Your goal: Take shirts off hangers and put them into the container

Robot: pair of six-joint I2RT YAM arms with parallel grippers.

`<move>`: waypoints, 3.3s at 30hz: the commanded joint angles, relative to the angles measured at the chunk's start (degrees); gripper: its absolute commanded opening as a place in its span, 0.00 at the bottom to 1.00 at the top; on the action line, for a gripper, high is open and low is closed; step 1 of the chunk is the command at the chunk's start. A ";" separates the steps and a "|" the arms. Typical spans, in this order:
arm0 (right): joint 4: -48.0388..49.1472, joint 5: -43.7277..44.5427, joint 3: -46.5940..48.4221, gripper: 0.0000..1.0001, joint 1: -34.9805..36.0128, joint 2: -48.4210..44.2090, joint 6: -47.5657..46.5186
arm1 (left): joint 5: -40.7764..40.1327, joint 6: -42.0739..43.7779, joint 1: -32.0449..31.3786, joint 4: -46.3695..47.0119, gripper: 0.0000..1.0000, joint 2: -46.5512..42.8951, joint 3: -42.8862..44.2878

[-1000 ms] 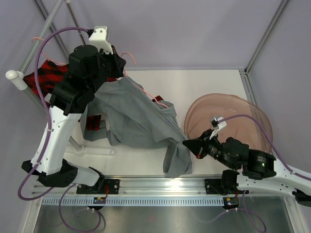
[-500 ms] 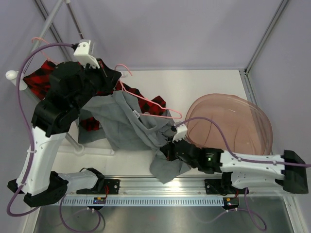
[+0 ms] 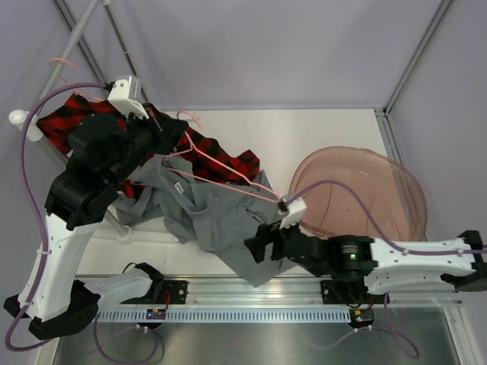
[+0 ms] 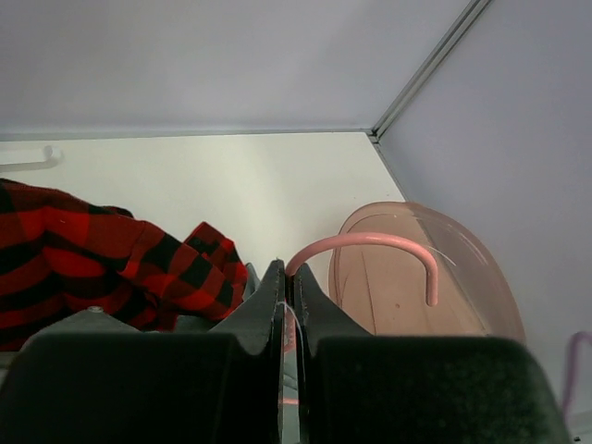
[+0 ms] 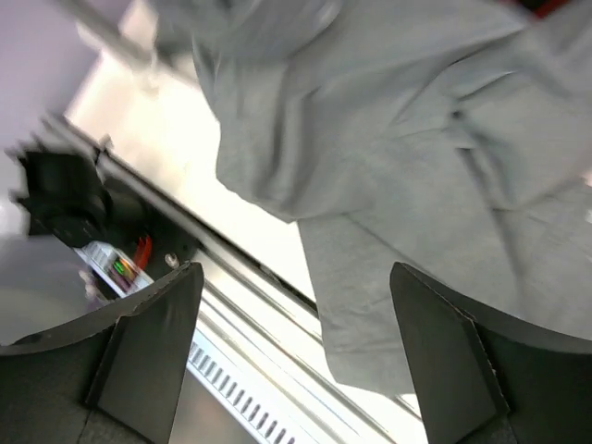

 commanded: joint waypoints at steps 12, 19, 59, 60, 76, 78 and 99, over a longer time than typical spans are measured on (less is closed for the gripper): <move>-27.21 10.95 19.71 0.85 0.93 -17.99 -11.41 | -1.57 4.56 -1.03 0.35 0.00 1.54 0.96; -17.18 6.90 34.32 0.74 0.84 -2.42 -35.77 | -2.36 4.91 -4.81 -0.79 0.00 0.84 -0.54; -12.25 2.84 25.54 0.00 0.66 -1.52 -32.89 | 2.28 6.41 -5.96 -1.85 0.55 0.76 1.67; -13.39 3.73 26.07 0.00 0.49 -1.52 -32.71 | 3.60 6.32 -6.04 -1.41 0.67 -0.55 0.70; -25.88 -2.84 35.12 0.00 0.49 -12.24 -28.49 | -18.27 -11.25 -5.96 0.85 0.92 -21.92 -35.94; -26.49 -3.81 35.65 0.00 0.58 -12.16 -28.84 | -21.33 -12.92 -5.96 1.84 0.92 -21.66 -38.50; -23.33 -25.79 47.69 0.00 0.49 -0.92 -38.68 | -38.22 -36.05 -5.96 0.41 0.95 -17.01 -53.35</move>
